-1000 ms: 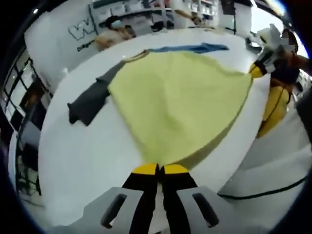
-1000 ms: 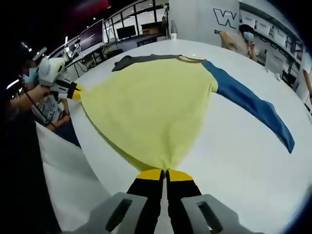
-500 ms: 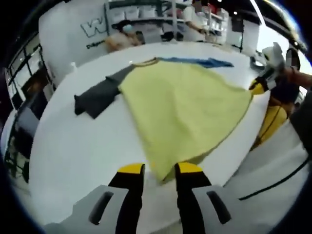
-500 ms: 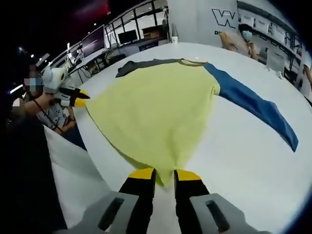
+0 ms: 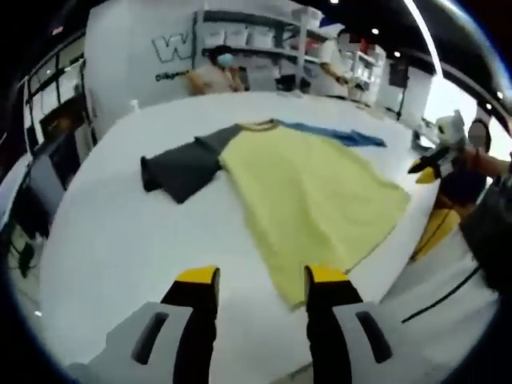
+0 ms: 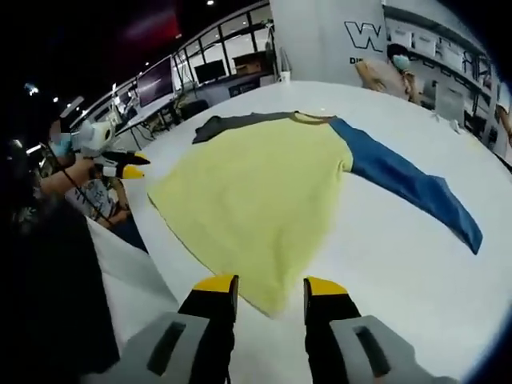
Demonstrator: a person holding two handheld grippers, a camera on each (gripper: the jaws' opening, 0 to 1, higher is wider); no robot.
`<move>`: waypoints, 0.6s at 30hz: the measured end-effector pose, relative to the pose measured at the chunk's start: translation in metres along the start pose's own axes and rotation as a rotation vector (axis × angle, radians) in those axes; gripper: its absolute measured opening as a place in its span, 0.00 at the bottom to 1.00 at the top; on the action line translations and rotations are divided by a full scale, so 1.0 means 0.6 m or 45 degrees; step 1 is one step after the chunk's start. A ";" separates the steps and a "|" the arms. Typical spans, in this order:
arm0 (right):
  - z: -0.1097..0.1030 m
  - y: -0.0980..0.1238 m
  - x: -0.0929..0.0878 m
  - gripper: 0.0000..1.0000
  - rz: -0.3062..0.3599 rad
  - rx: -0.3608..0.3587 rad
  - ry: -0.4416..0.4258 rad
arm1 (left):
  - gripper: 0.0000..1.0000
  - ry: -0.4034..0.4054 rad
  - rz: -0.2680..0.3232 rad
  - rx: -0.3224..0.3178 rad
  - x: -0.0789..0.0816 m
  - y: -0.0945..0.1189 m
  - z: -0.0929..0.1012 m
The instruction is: Fold the garment on the visible template until the final outline fits inside the template.
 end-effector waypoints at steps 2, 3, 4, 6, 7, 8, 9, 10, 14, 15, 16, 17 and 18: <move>0.000 -0.005 0.001 0.28 0.004 -0.001 -0.001 | 0.40 0.014 0.041 0.005 0.009 -0.005 -0.009; -0.005 -0.005 0.007 0.28 0.009 -0.001 0.004 | 0.41 0.020 0.050 0.009 0.013 -0.008 -0.012; -0.007 -0.007 0.009 0.28 0.014 0.001 0.006 | 0.41 0.024 0.055 0.008 0.016 -0.013 -0.014; -0.010 -0.010 0.015 0.31 0.033 -0.004 0.011 | 0.43 0.005 0.086 0.035 0.028 -0.027 -0.013; -0.011 -0.011 0.018 0.32 0.041 -0.010 0.013 | 0.43 0.009 0.081 0.044 0.031 -0.032 -0.015; -0.010 -0.013 0.020 0.34 0.049 -0.013 0.013 | 0.44 0.013 0.075 0.052 0.033 -0.035 -0.014; -0.009 -0.015 0.023 0.36 0.057 -0.016 0.014 | 0.43 0.006 0.077 0.054 0.038 -0.042 -0.010; -0.008 -0.015 0.024 0.37 0.062 -0.021 0.013 | 0.44 0.011 0.078 0.060 0.041 -0.046 -0.020; -0.005 -0.018 0.039 0.48 0.077 -0.045 0.021 | 0.54 0.020 0.085 0.068 0.051 -0.055 -0.033; -0.004 -0.019 0.041 0.48 0.079 -0.045 0.020 | 0.54 0.029 0.089 0.069 0.058 -0.060 -0.042; -0.003 -0.020 0.042 0.50 0.080 -0.044 0.019 | 0.56 0.030 0.093 0.068 0.059 -0.061 -0.043; -0.004 -0.020 0.044 0.53 0.083 -0.043 0.016 | 0.58 0.033 0.095 0.066 0.061 -0.062 -0.046; -0.004 -0.020 0.046 0.55 0.086 -0.042 0.012 | 0.59 0.036 0.097 0.064 0.063 -0.064 -0.048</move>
Point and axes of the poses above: the point that each gripper's makers call its tool centre point, and the gripper's own axes: y roughly backward along the fingers, z roughly to its right, x roughly out of its top, the point moved 8 cm from there along y, roughly backward along the fingers, and after that the axes turned 14 degrees about -z, right-handed, at the moved point
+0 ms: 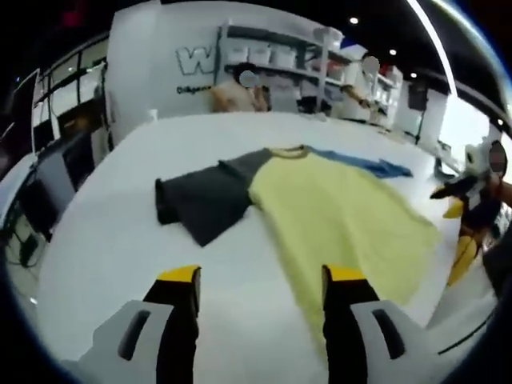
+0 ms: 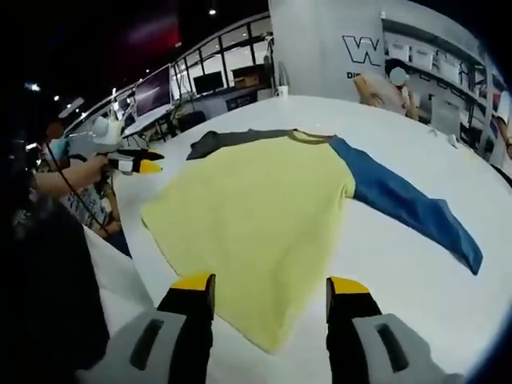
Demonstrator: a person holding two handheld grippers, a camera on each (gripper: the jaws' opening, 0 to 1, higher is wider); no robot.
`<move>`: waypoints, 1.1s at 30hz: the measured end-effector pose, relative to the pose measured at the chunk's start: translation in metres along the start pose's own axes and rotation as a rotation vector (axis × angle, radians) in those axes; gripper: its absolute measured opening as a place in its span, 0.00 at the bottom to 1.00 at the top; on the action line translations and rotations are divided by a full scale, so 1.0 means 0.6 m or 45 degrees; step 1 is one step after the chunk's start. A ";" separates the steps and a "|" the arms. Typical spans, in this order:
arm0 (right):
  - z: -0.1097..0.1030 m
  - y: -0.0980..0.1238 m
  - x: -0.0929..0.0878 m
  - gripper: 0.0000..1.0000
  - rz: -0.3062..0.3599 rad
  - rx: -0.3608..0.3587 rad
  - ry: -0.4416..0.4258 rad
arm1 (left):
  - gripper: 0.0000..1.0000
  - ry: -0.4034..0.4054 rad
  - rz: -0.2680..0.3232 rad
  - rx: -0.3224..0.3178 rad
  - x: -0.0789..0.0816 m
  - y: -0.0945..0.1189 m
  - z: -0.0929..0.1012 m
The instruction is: Fold the garment on the visible template until the final outline fits inside the template.
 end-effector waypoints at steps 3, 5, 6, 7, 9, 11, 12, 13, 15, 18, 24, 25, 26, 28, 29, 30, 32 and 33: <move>-0.004 -0.004 0.006 0.58 -0.001 0.004 0.000 | 0.61 0.013 -0.016 -0.001 0.007 -0.013 -0.015; -0.007 -0.005 0.009 0.59 0.000 0.011 -0.001 | 0.62 0.034 -0.016 -0.014 0.013 -0.020 -0.021; -0.005 -0.009 0.008 0.60 -0.002 0.012 -0.001 | 0.63 0.043 -0.020 -0.013 0.016 -0.023 -0.024; -0.004 -0.010 0.008 0.62 -0.003 0.014 -0.002 | 0.63 0.041 -0.010 -0.011 0.020 -0.028 -0.030; -0.009 -0.010 0.012 0.68 0.005 0.025 -0.002 | 0.64 0.067 -0.009 -0.014 0.027 -0.034 -0.038; -0.011 -0.010 0.014 0.71 0.010 0.031 -0.002 | 0.66 0.083 0.000 -0.027 0.038 -0.044 -0.042; -0.009 -0.011 0.014 0.73 0.018 0.033 -0.007 | 0.66 0.087 0.000 -0.029 0.041 -0.047 -0.045; -0.007 -0.011 0.015 0.74 0.033 0.037 -0.020 | 0.66 0.104 -0.005 -0.038 0.045 -0.053 -0.046; -0.010 -0.008 0.021 0.78 0.049 0.038 -0.030 | 0.65 0.130 -0.005 -0.048 0.050 -0.061 -0.051; -0.009 -0.004 0.026 0.81 0.066 0.029 -0.029 | 0.64 0.153 -0.012 -0.049 0.057 -0.073 -0.059; -0.010 0.000 0.033 0.82 0.072 0.015 -0.035 | 0.58 0.171 -0.031 -0.066 0.072 -0.086 -0.071; -0.010 0.000 0.034 0.82 0.070 0.011 -0.037 | 0.57 0.174 -0.043 -0.063 0.073 -0.089 -0.072; -0.010 0.000 0.034 0.82 0.069 0.008 -0.038 | 0.56 0.177 -0.055 -0.061 0.073 -0.091 -0.073; -0.009 0.000 0.034 0.81 0.069 0.005 -0.044 | 0.54 0.189 -0.066 -0.062 0.072 -0.095 -0.077; -0.009 0.000 0.034 0.81 0.068 0.004 -0.045 | 0.53 0.193 -0.068 -0.065 0.072 -0.096 -0.078; -0.009 0.000 0.034 0.81 0.067 0.003 -0.046 | 0.51 0.216 -0.079 -0.093 0.072 -0.104 -0.081; -0.008 -0.001 0.034 0.81 0.066 0.003 -0.047 | 0.49 0.246 -0.110 -0.127 0.070 -0.117 -0.086; -0.007 -0.001 0.034 0.81 0.066 0.004 -0.048 | 0.46 0.252 -0.132 -0.131 0.069 -0.121 -0.087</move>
Point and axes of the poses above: the point that each gripper's makers call its tool centre point, and the gripper's own axes: y roughly backward along the fingers, z roughly to its right, x roughly out of its top, the point moved 8 cm from there along y, roughly backward along the fingers, and after that the axes turned 14 degrees about -z, right-handed, at the moved point
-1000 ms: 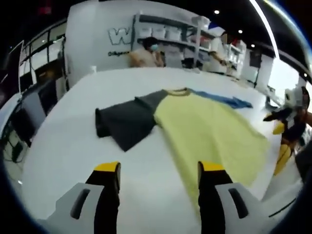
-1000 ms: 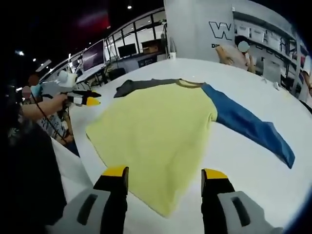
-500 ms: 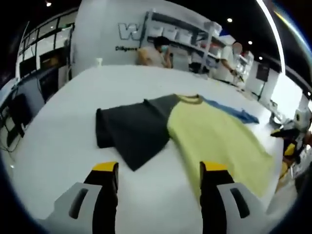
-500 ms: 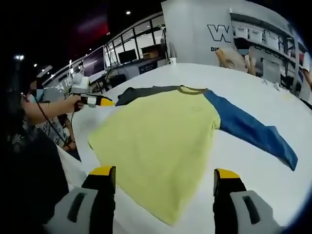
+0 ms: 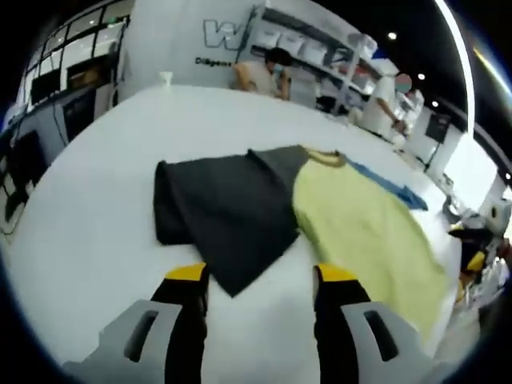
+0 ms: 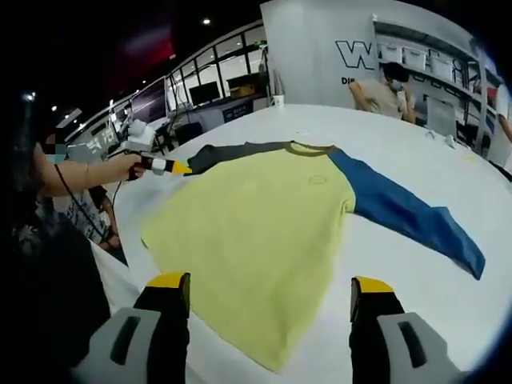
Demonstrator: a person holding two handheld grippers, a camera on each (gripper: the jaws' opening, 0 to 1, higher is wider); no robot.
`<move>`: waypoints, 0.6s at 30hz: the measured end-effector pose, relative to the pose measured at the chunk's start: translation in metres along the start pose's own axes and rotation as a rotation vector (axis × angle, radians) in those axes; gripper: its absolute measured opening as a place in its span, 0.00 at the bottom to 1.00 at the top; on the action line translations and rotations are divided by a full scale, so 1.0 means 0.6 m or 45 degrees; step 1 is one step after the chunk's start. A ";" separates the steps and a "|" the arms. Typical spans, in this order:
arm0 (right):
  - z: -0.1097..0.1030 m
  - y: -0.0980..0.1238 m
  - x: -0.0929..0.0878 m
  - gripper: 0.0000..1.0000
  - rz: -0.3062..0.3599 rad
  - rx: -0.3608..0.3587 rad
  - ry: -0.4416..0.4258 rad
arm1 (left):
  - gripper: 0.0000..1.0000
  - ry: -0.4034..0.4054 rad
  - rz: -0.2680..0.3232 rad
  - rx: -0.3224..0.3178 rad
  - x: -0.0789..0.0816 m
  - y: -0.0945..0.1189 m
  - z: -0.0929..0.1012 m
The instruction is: Fold the garment on the visible template until the final outline fits inside the template.
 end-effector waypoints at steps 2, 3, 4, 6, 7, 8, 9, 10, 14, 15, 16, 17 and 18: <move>0.000 -0.003 0.001 0.80 -0.007 0.001 -0.002 | 0.44 0.004 0.035 0.017 0.013 -0.001 -0.007; 0.000 -0.003 0.001 0.80 -0.007 0.001 -0.002 | 0.44 0.016 0.042 0.011 0.015 -0.002 -0.008; 0.001 -0.003 0.001 0.80 -0.006 0.002 -0.001 | 0.42 0.028 0.049 0.005 0.017 -0.002 -0.008; -0.001 -0.006 0.002 0.80 -0.008 0.004 0.000 | 0.39 0.043 0.046 0.001 0.021 -0.005 -0.018; -0.002 -0.006 0.003 0.80 -0.008 0.004 0.000 | 0.38 0.045 0.044 0.003 0.022 -0.005 -0.018; -0.002 -0.007 0.004 0.80 -0.007 0.004 -0.003 | 0.36 0.047 0.040 0.006 0.021 -0.004 -0.017; 0.000 -0.007 0.003 0.79 -0.006 0.002 -0.003 | 0.34 0.043 0.042 0.010 0.016 -0.001 -0.013; 0.001 -0.007 0.004 0.79 -0.005 -0.001 -0.003 | 0.30 0.041 0.042 0.015 0.015 0.000 -0.014; 0.006 -0.006 0.002 0.79 -0.009 -0.014 -0.009 | 0.07 0.029 0.015 0.008 0.012 -0.004 -0.015; 0.009 -0.007 0.001 0.79 -0.010 -0.017 -0.011 | 0.04 0.030 0.005 0.002 0.009 -0.006 -0.014; 0.010 -0.007 0.001 0.79 -0.011 -0.020 -0.011 | 0.02 0.043 -0.020 0.005 0.006 -0.010 -0.013; 0.011 -0.007 0.001 0.79 -0.011 -0.022 -0.011 | 0.01 0.042 -0.026 0.014 0.005 -0.011 -0.013; 0.011 -0.007 0.000 0.79 -0.012 -0.025 -0.012 | 0.00 0.033 -0.031 0.027 0.004 -0.011 -0.013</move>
Point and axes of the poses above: the point that each gripper's makers call its tool centre point, and the gripper's own axes: y roughly backward along the fingers, z roughly to its right, x roughly out of its top, the point moved 8 cm from there along y, roughly backward along the fingers, and after that the axes turned 14 degrees about -z, right-handed, at the moved point
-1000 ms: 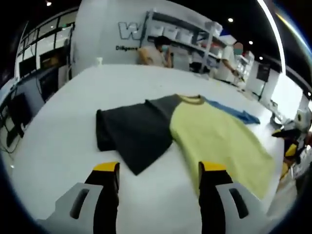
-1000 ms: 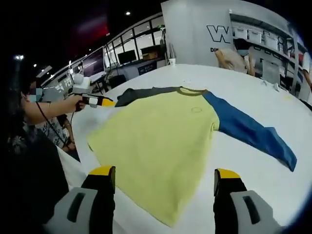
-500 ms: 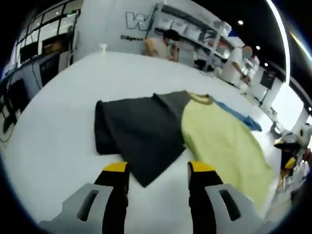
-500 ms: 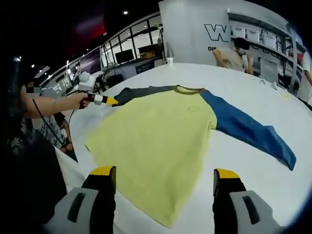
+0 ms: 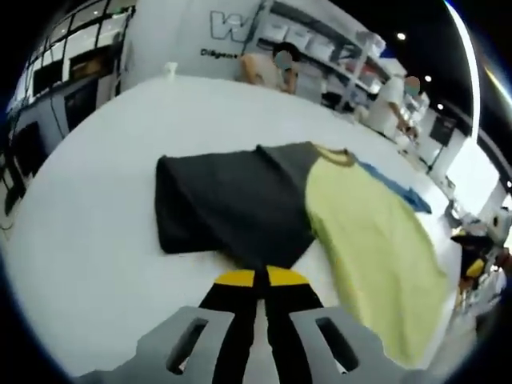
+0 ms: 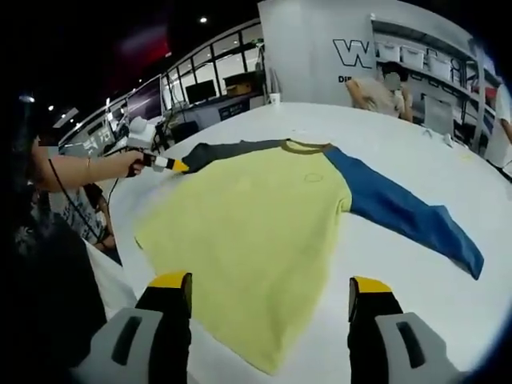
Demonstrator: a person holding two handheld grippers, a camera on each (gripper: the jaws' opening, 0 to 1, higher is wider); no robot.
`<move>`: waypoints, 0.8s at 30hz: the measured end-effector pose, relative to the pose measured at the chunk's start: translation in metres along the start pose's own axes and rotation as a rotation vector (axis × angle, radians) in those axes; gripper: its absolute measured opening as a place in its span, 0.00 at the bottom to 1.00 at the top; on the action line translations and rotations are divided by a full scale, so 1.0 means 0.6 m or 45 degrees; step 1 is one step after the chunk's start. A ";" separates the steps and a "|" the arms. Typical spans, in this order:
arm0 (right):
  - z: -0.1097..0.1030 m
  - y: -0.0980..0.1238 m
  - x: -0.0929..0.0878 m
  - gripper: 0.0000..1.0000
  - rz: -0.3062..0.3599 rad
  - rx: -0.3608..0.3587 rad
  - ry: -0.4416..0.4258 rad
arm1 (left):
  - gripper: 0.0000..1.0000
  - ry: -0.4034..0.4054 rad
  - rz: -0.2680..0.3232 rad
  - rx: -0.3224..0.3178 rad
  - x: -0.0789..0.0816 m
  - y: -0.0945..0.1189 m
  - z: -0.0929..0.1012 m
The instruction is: Fold the garment on the visible template until the final outline fits inside the template.
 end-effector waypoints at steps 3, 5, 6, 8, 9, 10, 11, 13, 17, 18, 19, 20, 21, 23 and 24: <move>0.002 -0.002 -0.002 0.78 -0.002 -0.001 -0.002 | 0.00 0.002 0.019 -0.005 0.006 0.005 0.005; 0.002 -0.003 -0.003 0.78 -0.006 -0.003 -0.004 | 0.00 -0.015 0.035 0.010 0.008 0.008 0.009; 0.002 -0.003 -0.004 0.78 -0.007 -0.004 -0.002 | 0.00 -0.020 0.036 0.006 0.011 0.009 0.008; 0.002 -0.002 -0.005 0.78 -0.009 -0.003 -0.005 | 0.00 -0.022 0.042 0.003 0.017 0.011 0.008; 0.002 -0.002 -0.006 0.78 -0.009 -0.005 -0.007 | 0.00 -0.021 0.046 -0.010 0.022 0.014 0.009; 0.003 -0.002 -0.006 0.77 -0.010 -0.007 -0.006 | 0.00 -0.022 0.052 -0.015 0.025 0.018 0.011; 0.003 -0.002 -0.006 0.77 -0.011 -0.008 -0.005 | 0.00 -0.022 0.055 -0.017 0.027 0.020 0.012; 0.004 -0.004 -0.007 0.77 -0.015 -0.015 -0.001 | 0.00 -0.022 0.060 -0.035 0.038 0.027 0.016; 0.004 -0.005 -0.006 0.77 -0.011 -0.015 -0.001 | 0.00 -0.034 0.067 -0.051 0.055 0.035 0.017; 0.003 -0.006 -0.005 0.77 -0.011 -0.016 0.000 | 0.00 -0.042 0.070 -0.062 0.062 0.036 0.018; 0.002 -0.007 -0.005 0.77 -0.012 -0.018 0.001 | 0.00 -0.053 0.075 -0.074 0.071 0.038 0.020; 0.002 -0.008 -0.006 0.77 -0.013 -0.016 0.000 | 0.00 -0.063 0.080 -0.075 0.073 0.043 0.024; 0.001 -0.008 -0.005 0.77 -0.015 -0.017 0.001 | 0.00 -0.068 0.079 -0.079 0.075 0.044 0.027; 0.001 -0.009 -0.006 0.77 -0.020 -0.023 0.004 | 0.00 -0.090 0.078 -0.093 0.084 0.043 0.032; 0.001 -0.010 -0.006 0.77 -0.022 -0.023 0.004 | 0.00 -0.096 0.076 -0.097 0.084 0.045 0.039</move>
Point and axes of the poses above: the point that each gripper's makers call its tool centre point, and the gripper's own axes: y roughly backward along the fingers, z roughly to its right, x roughly out of its top, the point moved 8 cm from there along y, roughly backward along the fingers, and after that the axes turned 14 degrees about -z, right-handed, at the moved point
